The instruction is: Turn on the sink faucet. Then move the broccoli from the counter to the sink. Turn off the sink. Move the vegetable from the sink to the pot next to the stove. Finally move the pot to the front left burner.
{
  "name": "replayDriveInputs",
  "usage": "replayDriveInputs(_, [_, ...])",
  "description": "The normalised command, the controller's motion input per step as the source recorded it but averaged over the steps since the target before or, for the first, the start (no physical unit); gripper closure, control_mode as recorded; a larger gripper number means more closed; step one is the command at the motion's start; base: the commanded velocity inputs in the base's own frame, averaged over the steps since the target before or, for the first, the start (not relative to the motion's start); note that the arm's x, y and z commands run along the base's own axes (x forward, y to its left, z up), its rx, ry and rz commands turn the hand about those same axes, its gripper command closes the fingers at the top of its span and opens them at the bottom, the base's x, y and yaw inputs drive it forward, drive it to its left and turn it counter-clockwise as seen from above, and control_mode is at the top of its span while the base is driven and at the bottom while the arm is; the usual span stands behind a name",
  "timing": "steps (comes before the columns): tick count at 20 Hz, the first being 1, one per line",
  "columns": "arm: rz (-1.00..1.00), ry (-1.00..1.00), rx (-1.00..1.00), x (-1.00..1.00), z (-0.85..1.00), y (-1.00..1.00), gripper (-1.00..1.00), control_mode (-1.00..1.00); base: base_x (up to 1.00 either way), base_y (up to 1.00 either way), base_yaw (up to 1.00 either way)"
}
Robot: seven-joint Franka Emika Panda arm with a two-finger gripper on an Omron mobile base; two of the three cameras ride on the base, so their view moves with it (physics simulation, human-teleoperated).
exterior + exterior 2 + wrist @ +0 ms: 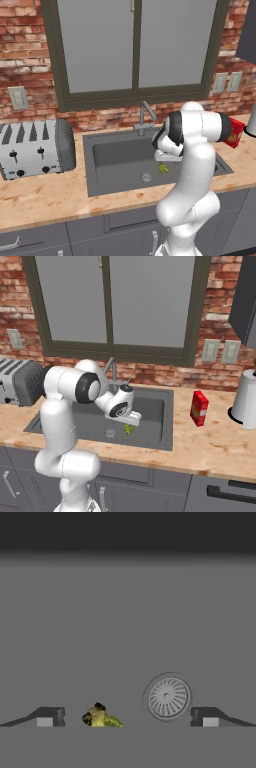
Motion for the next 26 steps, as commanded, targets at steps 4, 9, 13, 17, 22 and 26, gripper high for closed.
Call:
replayDriveInputs(4, [0.05, 0.0, 0.0, 0.09, -0.26, -0.11, -1.0, -1.0, 0.0, 0.0, 0.0])
replayDriveInputs(9, [0.05, 0.0, 0.0, 0.06, -0.28, -0.1, -1.0, -1.0, 0.0, 0.0, 0.0])
replayDriveInputs(13, [0.06, 0.0, 0.0, 0.08, -0.33, -0.06, -1.0, -1.0, 0.0, 0.0, 0.0])
replayDriveInputs(17, [0.06, 0.0, 0.0, 0.09, -0.32, -0.08, -1.0, -1.0, 0.0, 0.0, 0.0])
replayDriveInputs(22, [0.06, 0.0, 0.0, 0.08, -0.31, -0.1, -1.0, -1.0, 0.0, 0.0, 0.0])
replayDriveInputs(26, [0.06, -0.01, 0.0, 0.07, -0.28, -0.17, -1.0, -1.0, 0.0, 0.0, 0.0])
